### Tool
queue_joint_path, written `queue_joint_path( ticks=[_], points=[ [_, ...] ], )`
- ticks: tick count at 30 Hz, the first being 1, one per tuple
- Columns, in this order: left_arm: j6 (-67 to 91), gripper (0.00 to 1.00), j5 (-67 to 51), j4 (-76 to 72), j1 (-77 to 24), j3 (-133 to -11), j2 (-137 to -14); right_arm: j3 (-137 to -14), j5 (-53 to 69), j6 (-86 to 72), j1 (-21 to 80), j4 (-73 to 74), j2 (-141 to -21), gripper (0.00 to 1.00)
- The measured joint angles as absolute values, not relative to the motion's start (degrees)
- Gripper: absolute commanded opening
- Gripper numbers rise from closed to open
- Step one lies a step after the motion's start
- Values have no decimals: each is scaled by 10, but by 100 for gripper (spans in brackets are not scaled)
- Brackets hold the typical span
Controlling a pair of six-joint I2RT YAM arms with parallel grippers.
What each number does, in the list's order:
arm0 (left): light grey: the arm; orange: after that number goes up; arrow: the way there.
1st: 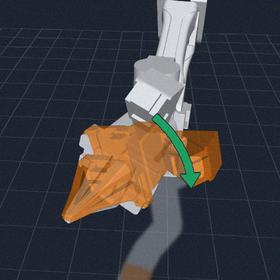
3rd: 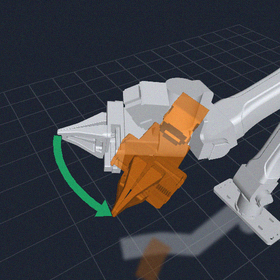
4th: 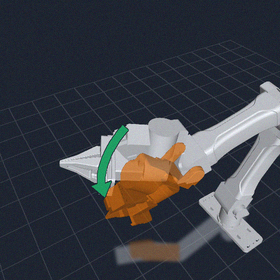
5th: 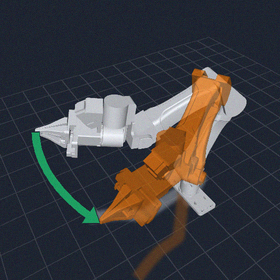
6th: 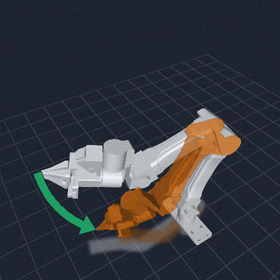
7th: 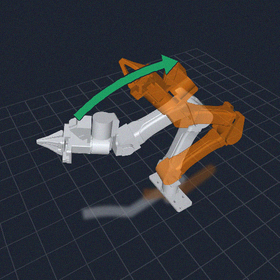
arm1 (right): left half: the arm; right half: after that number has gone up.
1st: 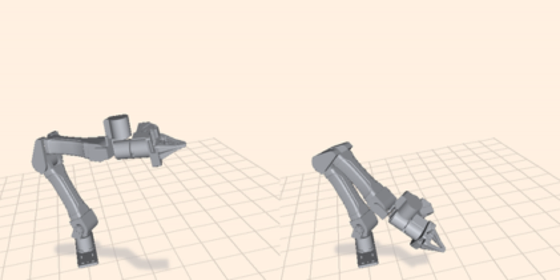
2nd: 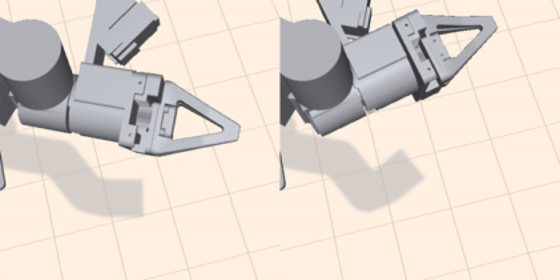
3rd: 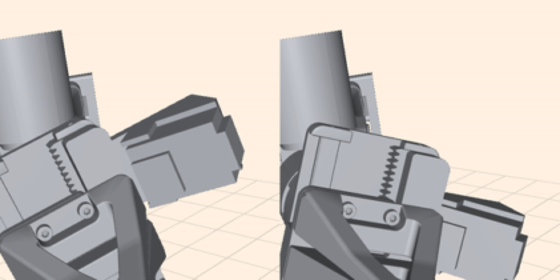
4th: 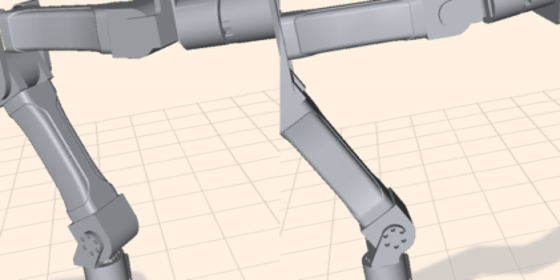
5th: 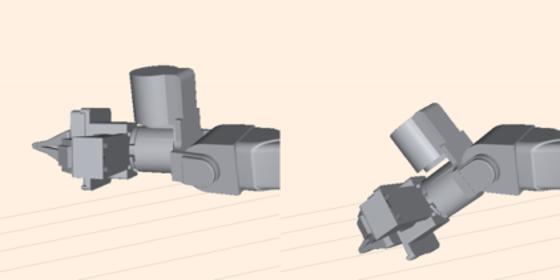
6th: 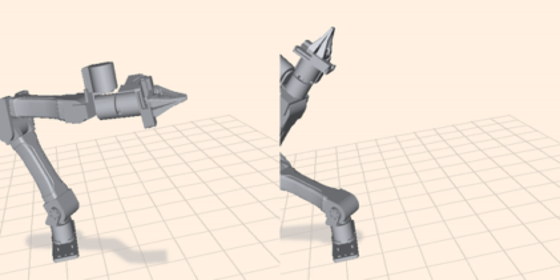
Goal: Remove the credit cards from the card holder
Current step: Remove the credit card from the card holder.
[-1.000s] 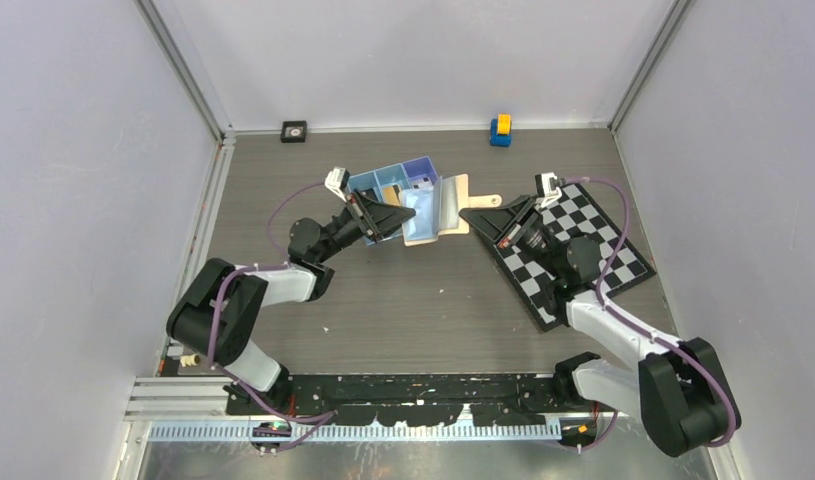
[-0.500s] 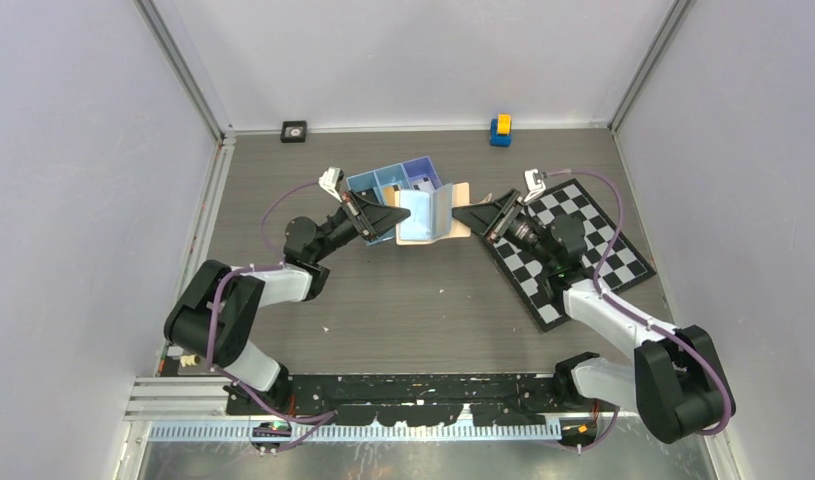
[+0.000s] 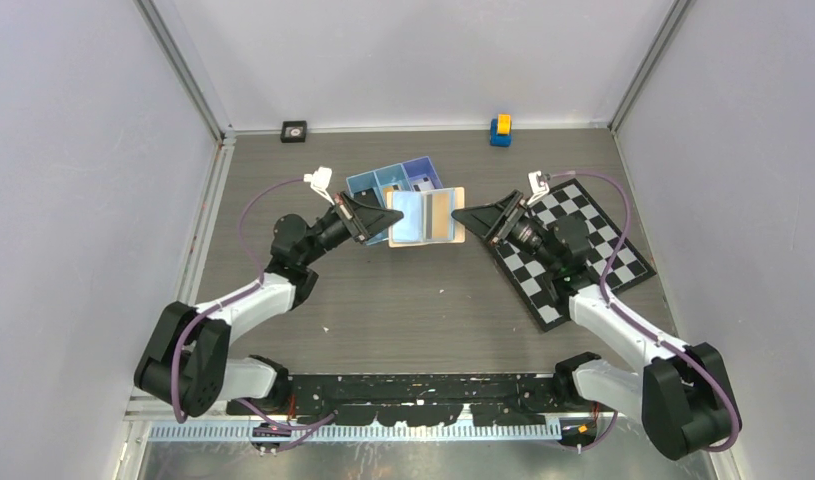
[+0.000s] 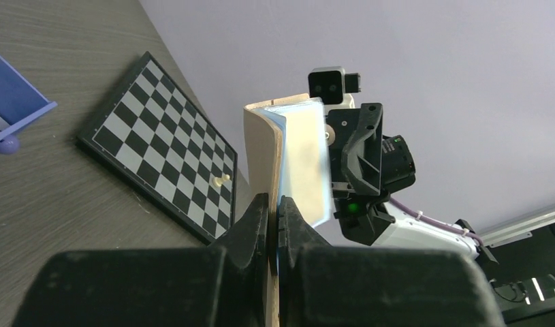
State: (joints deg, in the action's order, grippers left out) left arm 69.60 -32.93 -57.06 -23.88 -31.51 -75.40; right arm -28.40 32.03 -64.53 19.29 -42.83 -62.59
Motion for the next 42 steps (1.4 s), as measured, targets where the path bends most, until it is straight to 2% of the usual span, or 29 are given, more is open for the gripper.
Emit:
queue_joint_path(
  ticks=[2, 4, 7, 13, 19, 25, 33, 42],
  points=[
    [681, 0, -324, -554, -239, -314, -738, -284, 320, -639, 193, -421, -614, 59],
    [670, 0, -320, -543, -239, -313, -732, -285, 323, -636, 193, -420, -614, 43],
    [663, 0, -319, -530, -239, -312, -731, -285, 333, -644, 193, -439, -629, 26],
    [655, 0, -319, -519, -239, -310, -732, -286, 358, -677, 193, -497, -682, 8],
    [655, 0, -319, -519, -238, -310, -732, -286, 366, -690, 193, -518, -688, 1],
    [655, 0, -320, -519, -238, -310, -732, -290, 368, -687, 195, -512, -689, 1],
    [652, 0, -316, -510, -238, -310, -733, -341, 354, -620, 206, -376, -691, 12],
    [618, 0, -301, -439, -239, -311, -733, -364, 343, -573, 222, -290, -725, 26]
  ],
)
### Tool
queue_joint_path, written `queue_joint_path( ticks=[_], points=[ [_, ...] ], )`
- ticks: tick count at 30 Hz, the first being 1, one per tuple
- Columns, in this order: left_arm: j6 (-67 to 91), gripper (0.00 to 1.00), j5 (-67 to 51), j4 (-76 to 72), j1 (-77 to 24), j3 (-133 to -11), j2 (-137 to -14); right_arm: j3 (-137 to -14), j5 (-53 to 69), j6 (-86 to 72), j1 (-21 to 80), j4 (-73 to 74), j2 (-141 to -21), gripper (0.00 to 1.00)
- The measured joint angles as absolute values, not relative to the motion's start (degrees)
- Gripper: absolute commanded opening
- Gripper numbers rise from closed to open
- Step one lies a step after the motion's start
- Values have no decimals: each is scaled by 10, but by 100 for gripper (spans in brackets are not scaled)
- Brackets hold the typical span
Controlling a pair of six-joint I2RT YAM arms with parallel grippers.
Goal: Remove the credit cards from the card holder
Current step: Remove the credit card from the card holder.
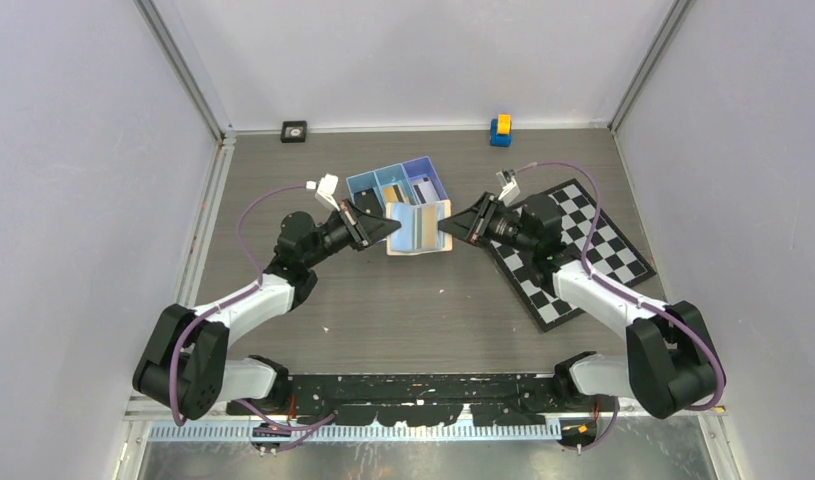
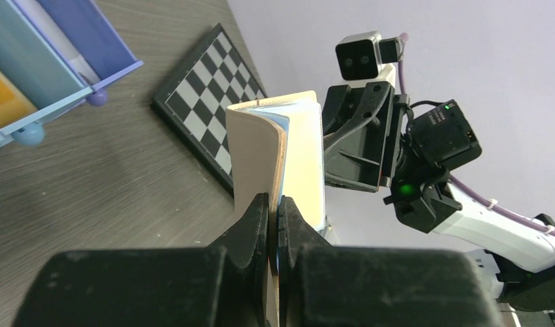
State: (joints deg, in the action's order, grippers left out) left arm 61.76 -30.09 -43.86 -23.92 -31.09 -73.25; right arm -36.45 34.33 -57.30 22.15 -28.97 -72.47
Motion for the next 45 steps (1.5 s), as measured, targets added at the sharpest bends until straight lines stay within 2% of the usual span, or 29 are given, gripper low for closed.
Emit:
queue_joint_path(
  ticks=[3, 10, 33, 36, 41, 45],
  points=[
    [603, 0, -297, -410, -241, -316, -733, -367, 343, -566, 229, -269, -733, 36],
    [578, 0, -289, -361, -243, -329, -733, -388, 338, -541, 242, -229, -739, 52],
    [563, 0, -287, -326, -262, -356, -755, -437, 318, -489, 294, -146, -784, 51],
    [562, 0, -287, -325, -262, -356, -756, -444, 313, -481, 297, -136, -788, 46],
    [561, 1, -287, -323, -262, -356, -759, -448, 305, -472, 298, -119, -792, 18],
    [560, 13, -287, -321, -262, -357, -760, -448, 289, -466, 297, -101, -792, 6]
  ],
)
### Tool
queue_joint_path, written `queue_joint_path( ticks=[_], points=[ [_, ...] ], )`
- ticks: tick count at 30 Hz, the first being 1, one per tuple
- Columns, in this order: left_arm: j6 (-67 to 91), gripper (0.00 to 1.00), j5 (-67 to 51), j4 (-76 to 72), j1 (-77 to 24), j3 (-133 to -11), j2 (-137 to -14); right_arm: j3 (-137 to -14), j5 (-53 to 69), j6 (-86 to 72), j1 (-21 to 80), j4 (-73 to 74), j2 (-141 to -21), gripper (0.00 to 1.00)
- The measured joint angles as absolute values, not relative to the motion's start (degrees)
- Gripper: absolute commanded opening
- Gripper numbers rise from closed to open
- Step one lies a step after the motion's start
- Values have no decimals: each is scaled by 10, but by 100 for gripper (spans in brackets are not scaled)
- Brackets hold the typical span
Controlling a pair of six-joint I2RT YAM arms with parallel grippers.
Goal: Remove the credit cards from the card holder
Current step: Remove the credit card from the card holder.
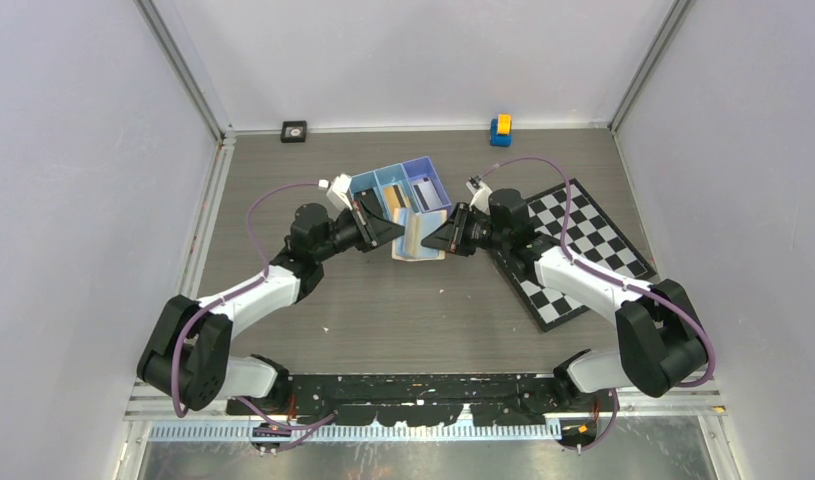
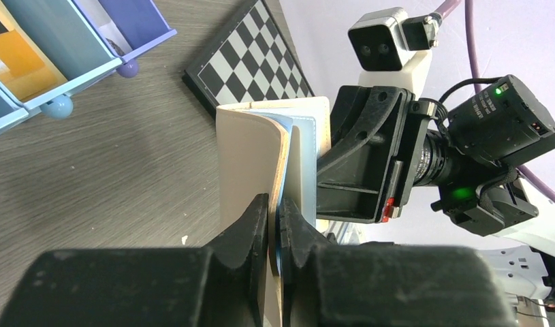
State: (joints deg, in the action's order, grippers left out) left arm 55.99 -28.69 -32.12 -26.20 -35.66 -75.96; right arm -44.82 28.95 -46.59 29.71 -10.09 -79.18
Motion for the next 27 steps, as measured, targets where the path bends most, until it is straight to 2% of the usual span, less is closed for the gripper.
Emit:
queue_joint_path(
  ticks=[4, 6, 8, 10, 13, 17, 20, 27],
  points=[
    [554, 27, -278, -302, -262, -358, -759, -448, 280, -462, 297, -88, -791, 4],
    [553, 38, -269, -288, -261, -358, -757, -448, 275, -459, 297, -80, -791, 3],
    [554, 54, -263, -274, -257, -358, -754, -448, 271, -457, 298, -74, -790, 3],
    [557, 62, -260, -266, -251, -358, -752, -448, 270, -455, 298, -72, -787, 2],
    [571, 66, -262, -267, -244, -358, -752, -448, 269, -453, 298, -72, -783, 2],
    [596, 66, -281, -298, -240, -357, -762, -448, 268, -453, 298, -71, -783, 2],
    [614, 58, -298, -328, -238, -357, -785, -448, 266, -451, 298, -70, -783, 2],
    [630, 24, -318, -357, -232, -355, -801, -448, 266, -451, 298, -70, -782, 2]
  ],
)
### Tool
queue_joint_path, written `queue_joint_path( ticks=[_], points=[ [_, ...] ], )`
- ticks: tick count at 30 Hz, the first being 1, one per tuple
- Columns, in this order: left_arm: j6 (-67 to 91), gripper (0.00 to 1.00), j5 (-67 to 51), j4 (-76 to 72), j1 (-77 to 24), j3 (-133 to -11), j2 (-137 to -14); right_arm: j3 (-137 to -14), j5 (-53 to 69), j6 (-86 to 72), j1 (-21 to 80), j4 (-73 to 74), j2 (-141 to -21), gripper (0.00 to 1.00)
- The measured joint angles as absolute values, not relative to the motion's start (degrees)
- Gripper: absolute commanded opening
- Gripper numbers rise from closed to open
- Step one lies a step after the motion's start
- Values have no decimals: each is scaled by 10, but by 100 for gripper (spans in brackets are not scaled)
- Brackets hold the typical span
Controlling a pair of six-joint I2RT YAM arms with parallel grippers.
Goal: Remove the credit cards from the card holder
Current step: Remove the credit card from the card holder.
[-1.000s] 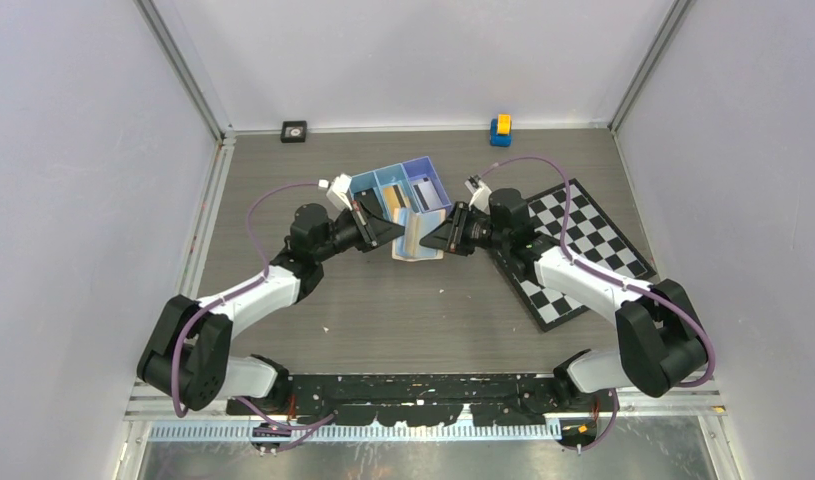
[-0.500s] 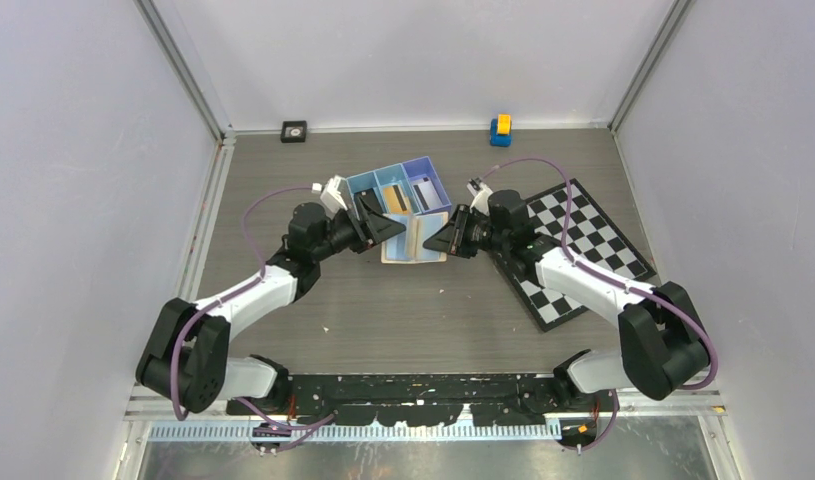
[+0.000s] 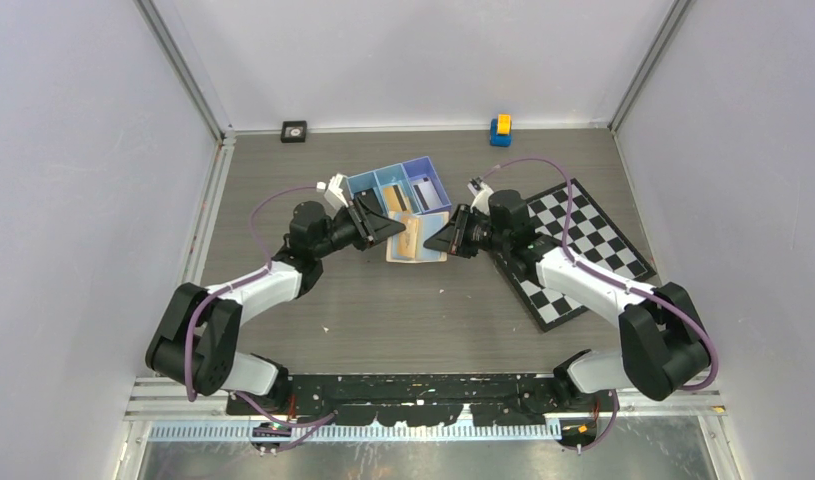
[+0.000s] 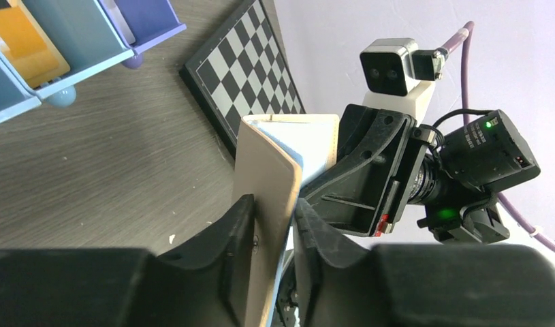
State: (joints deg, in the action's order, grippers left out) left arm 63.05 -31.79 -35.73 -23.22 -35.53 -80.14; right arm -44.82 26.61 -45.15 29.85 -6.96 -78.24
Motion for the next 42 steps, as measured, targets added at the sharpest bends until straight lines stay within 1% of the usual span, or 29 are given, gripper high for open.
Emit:
queue_joint_path(
  ticks=[1, 4, 7, 8, 11, 12, 13, 15, 18, 22, 26, 29, 34, 42],
  points=[
    [631, 18, -318, -358, -232, -355, -801, -448, 266, -451, 298, -69, -782, 3],
    [626, 6, -316, -353, -231, -355, -799, -448, 264, -451, 298, -66, -776, 7],
    [618, 0, -312, -343, -228, -355, -795, -448, 259, -449, 298, -60, -768, 11],
    [615, 0, -311, -338, -227, -355, -792, -448, 255, -448, 298, -57, -765, 16],
    [608, 0, -310, -327, -227, -355, -783, -449, 242, -441, 299, -45, -757, 39],
    [608, 0, -309, -322, -227, -355, -779, -449, 232, -440, 299, -39, -754, 44],
    [606, 0, -309, -319, -227, -355, -776, -449, 223, -436, 300, -33, -750, 48],
    [604, 0, -306, -316, -227, -355, -771, -449, 188, -431, 300, -10, -736, 52],
    [598, 0, -303, -309, -226, -355, -765, -449, 140, -424, 300, 22, -707, 52],
    [595, 0, -297, -300, -224, -355, -764, -444, 88, -415, 300, 34, -638, 46],
    [595, 0, -296, -296, -223, -355, -763, -425, 81, -407, 299, 10, -579, 44],
    [595, 0, -295, -295, -223, -355, -763, -411, 98, -406, 299, -28, -567, 44],
    [604, 0, -302, -312, -221, -351, -763, -394, 163, -414, 299, -88, -590, 38],
    [674, 0, -355, -425, -221, -349, -796, -401, 243, -448, 299, -127, -707, 37]
  ],
)
